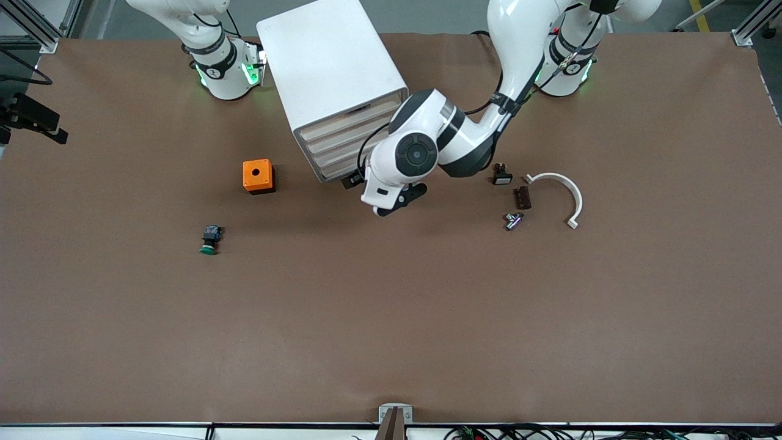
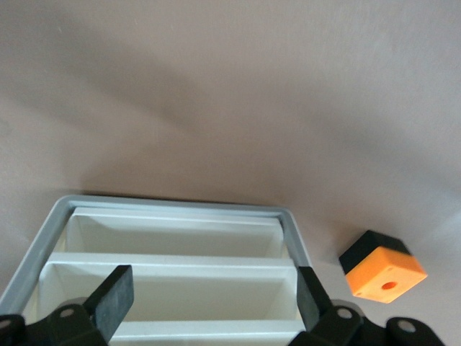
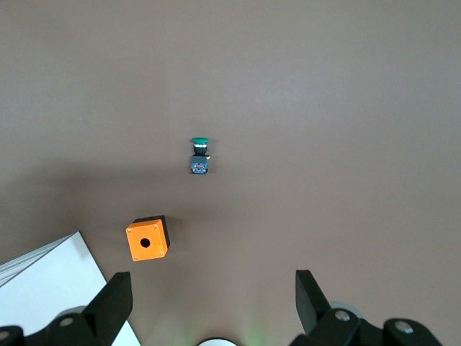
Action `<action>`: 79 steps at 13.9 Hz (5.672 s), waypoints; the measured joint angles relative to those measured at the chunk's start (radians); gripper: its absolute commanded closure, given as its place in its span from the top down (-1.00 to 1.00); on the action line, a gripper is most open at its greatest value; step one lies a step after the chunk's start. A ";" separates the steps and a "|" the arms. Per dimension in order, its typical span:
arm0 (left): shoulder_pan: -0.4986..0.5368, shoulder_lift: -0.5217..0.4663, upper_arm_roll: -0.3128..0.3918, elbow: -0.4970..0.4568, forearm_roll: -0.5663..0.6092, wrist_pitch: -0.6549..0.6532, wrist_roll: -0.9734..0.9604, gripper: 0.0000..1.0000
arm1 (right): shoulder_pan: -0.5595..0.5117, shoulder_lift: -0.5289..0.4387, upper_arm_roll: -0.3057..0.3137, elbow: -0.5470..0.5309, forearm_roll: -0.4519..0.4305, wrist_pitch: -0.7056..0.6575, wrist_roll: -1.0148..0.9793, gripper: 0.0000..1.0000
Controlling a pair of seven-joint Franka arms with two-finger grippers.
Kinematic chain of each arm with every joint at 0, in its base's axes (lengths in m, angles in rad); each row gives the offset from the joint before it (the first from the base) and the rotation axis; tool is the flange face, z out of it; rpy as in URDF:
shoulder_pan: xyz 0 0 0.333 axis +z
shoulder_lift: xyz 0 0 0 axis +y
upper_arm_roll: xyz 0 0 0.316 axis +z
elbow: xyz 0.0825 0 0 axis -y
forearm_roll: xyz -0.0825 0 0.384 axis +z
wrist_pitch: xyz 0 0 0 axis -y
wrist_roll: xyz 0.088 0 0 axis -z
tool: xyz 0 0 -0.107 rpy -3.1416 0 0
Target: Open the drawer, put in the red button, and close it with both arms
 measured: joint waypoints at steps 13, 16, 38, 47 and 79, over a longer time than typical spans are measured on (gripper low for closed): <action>0.298 -0.070 0.008 -0.002 0.185 -0.033 0.000 1.00 | -0.004 -0.047 -0.009 -0.040 0.000 0.004 0.001 1.00; 0.341 -0.077 0.008 -0.001 0.194 -0.033 0.000 1.00 | -0.005 -0.048 -0.013 -0.040 0.000 0.008 0.001 1.00; 0.692 -0.418 0.010 -0.285 0.452 -0.252 1.013 1.00 | -0.005 -0.048 -0.014 -0.040 0.000 0.024 0.001 1.00; 0.744 -0.673 0.009 -0.508 0.494 -0.127 1.127 1.00 | -0.007 -0.048 -0.015 -0.040 0.000 0.024 0.001 1.00; 0.706 -0.604 0.034 -0.136 0.494 -0.348 1.094 1.00 | -0.007 -0.048 -0.015 -0.041 0.000 0.024 0.001 1.00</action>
